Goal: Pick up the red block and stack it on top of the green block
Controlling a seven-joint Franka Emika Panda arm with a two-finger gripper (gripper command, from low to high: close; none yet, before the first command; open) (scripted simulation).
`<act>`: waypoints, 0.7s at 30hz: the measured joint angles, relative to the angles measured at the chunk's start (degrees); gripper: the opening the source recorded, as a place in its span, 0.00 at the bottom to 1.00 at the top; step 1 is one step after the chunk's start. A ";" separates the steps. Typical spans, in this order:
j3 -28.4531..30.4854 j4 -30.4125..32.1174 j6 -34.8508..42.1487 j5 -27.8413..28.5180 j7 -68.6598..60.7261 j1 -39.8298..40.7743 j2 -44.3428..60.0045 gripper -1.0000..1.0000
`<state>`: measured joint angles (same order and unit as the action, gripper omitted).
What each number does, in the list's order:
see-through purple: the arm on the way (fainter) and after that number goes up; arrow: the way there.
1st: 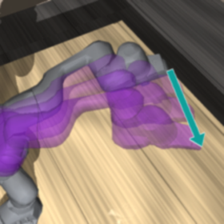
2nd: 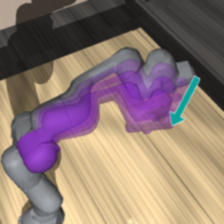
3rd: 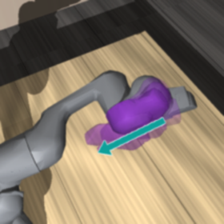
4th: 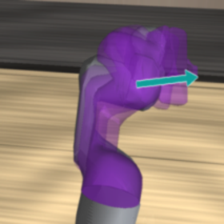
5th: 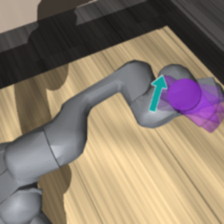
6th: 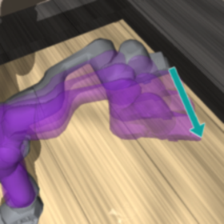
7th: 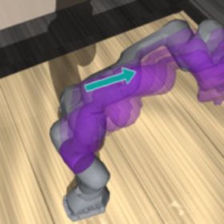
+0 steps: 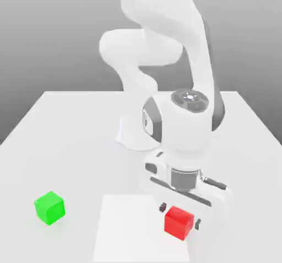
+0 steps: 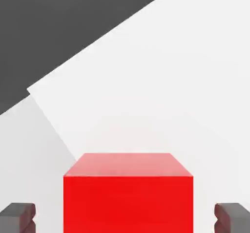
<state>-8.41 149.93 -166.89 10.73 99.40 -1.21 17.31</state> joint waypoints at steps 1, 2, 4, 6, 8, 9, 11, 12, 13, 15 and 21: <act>0.00 0.00 -0.04 0.01 0.02 0.00 0.00 0.00; 0.00 0.00 -0.08 0.03 0.03 0.01 0.00 0.00; 0.51 -0.11 -0.70 0.41 0.34 -0.44 0.71 0.00; -0.60 0.24 0.98 -0.77 -0.51 0.40 -1.34 0.00; -2.15 0.83 3.99 -3.30 -2.40 1.41 -5.00 0.00; -2.76 1.16 5.64 -4.67 -3.41 1.72 -7.01 0.00; -3.06 1.70 8.51 -6.96 -4.84 2.42 -10.49 0.00; -2.37 1.81 9.30 -7.58 -4.83 3.30 -11.41 0.00; -1.45 1.86 9.85 -8.10 -4.61 4.58 -12.04 0.00; 0.52 1.91 10.71 -8.82 -3.78 7.81 -12.97 0.00; 5.51 1.94 12.84 -9.93 -0.34 17.77 -15.18 0.00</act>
<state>-2.90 151.87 -154.05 0.81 99.06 16.56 2.14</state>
